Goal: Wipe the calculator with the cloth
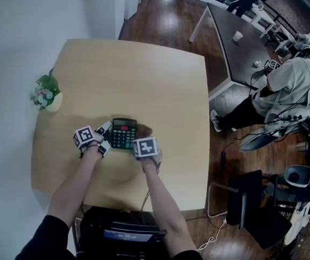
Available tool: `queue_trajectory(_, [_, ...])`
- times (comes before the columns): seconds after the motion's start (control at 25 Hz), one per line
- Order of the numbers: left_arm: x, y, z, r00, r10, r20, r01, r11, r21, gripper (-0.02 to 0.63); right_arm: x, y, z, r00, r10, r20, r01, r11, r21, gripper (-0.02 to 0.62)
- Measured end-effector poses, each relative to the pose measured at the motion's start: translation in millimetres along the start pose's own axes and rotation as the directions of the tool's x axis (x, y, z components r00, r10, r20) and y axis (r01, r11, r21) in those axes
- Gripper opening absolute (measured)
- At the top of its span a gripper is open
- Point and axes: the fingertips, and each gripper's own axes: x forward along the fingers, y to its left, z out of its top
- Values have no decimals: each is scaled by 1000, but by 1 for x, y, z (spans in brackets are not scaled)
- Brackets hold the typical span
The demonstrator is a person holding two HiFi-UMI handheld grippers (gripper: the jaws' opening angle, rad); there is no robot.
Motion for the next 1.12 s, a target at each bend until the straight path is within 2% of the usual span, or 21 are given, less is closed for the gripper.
queue_trajectory(0.12, [11,-6,3,999,-3,-49,5,999,46,2,1,-1,0,1000,2,10,-3,1000,27,64])
queue_trajectory(0.2, [11,-7,2,999,3,-52,-1,999,50,2,0,-3,1,1000,6,22,-7,999,37,64])
queue_trajectory(0.44, [1,-3,-7,999,-34,2,34,998,-49,2,-2,-8,0,999,9,37,-10,1000,27,65])
queue_trajectory(0.68, [4,-7,-5,997,-75,-5,74,997,-36,0,-10,-12,-8,999,4,49,-5,1000,26,64])
queue_trajectory(0.96, [1,-4,11,998,-68,-8,68,998,8,2,-43,-32,-16,993,-13,113,6,998,56,64])
queue_trajectory(1.12, [-5,-4,12,998,-64,-6,65,998,14,2,-53,-37,-31,993,11,120,-20,997,69,64])
